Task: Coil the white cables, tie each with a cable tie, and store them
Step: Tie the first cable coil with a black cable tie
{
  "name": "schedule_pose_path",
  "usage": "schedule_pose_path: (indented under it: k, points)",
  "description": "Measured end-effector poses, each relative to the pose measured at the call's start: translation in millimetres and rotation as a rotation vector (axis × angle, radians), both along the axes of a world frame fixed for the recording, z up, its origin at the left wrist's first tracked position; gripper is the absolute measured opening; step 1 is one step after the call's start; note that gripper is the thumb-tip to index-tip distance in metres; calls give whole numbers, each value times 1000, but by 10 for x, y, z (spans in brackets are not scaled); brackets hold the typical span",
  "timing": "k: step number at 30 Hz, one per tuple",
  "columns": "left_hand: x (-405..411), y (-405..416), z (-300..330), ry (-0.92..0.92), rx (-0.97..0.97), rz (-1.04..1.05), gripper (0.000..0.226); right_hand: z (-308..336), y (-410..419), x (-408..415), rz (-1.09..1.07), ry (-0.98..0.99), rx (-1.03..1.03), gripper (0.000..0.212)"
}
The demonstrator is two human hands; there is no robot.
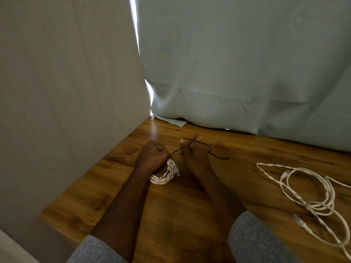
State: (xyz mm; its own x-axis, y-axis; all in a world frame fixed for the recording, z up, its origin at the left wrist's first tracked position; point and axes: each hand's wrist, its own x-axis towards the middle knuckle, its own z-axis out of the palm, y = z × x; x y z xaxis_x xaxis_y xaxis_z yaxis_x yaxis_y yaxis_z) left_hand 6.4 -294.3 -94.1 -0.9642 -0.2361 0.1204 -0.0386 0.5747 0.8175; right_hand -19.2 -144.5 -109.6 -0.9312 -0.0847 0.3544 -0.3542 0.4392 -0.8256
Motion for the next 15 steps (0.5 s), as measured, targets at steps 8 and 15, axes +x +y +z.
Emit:
schedule_pose_path:
  k: [8,15]
  points:
    - [-3,-164,-36,-25,-191,-23,13,-39,-5,-12,97,-9,212,23]
    - [44,-87,30,47,89,81,6,-23,-3,30,196,36,193,16]
